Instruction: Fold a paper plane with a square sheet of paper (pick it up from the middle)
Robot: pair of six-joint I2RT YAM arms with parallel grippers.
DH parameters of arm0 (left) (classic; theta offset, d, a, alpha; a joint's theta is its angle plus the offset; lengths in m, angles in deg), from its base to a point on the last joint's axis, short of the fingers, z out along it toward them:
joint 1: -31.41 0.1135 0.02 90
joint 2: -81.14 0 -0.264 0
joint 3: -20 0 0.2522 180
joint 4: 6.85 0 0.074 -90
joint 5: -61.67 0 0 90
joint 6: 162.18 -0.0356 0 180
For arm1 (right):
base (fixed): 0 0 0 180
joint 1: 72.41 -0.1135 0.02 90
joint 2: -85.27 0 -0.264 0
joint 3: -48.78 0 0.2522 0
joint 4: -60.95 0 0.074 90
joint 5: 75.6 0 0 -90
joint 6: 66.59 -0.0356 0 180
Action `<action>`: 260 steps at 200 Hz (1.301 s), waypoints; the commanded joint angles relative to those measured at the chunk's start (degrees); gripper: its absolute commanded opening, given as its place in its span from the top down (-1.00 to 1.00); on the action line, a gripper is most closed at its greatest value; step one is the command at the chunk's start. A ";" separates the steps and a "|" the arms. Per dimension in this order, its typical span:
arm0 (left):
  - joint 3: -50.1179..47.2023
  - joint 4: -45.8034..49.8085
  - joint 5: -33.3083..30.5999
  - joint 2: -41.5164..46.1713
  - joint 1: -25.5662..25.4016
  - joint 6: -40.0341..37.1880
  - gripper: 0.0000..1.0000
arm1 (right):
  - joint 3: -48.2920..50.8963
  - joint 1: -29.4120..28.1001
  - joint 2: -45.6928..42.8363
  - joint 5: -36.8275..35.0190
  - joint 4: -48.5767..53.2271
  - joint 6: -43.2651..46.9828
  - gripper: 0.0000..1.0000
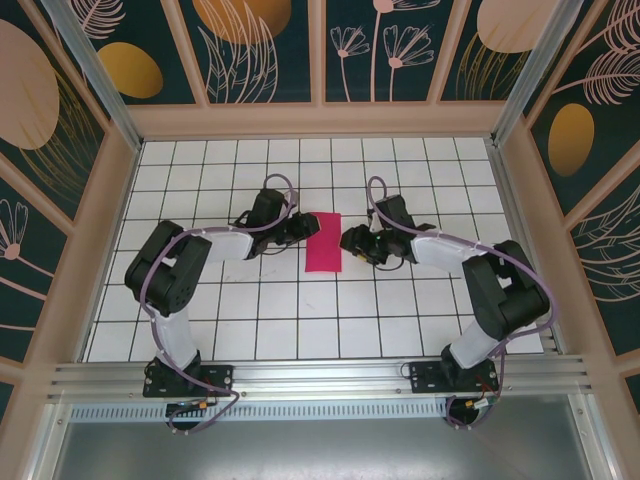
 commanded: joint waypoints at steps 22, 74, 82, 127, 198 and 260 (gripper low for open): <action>3.69 0.13 1.15 -3.57 0.09 2.15 0.39 | 0.72 -2.33 3.41 3.57 -3.35 -3.94 -0.01; 4.59 1.10 0.65 -5.24 0.09 1.96 0.39 | 0.05 -2.88 5.28 2.85 -1.76 -4.19 -0.01; 4.67 1.19 0.52 -5.28 0.10 1.87 0.40 | 0.03 -3.04 5.64 3.07 -1.72 -4.06 0.00; 4.98 2.42 -0.27 -5.87 0.10 1.46 0.40 | -2.40 -4.87 8.13 3.21 0.58 -2.05 0.00; 5.73 4.79 -1.86 -6.12 0.10 0.45 0.40 | -0.49 -5.07 5.91 5.15 -3.97 -3.75 0.14; 5.21 4.78 -2.01 -5.52 0.10 0.15 0.40 | 4.40 -3.78 1.52 4.36 -9.52 -8.35 0.69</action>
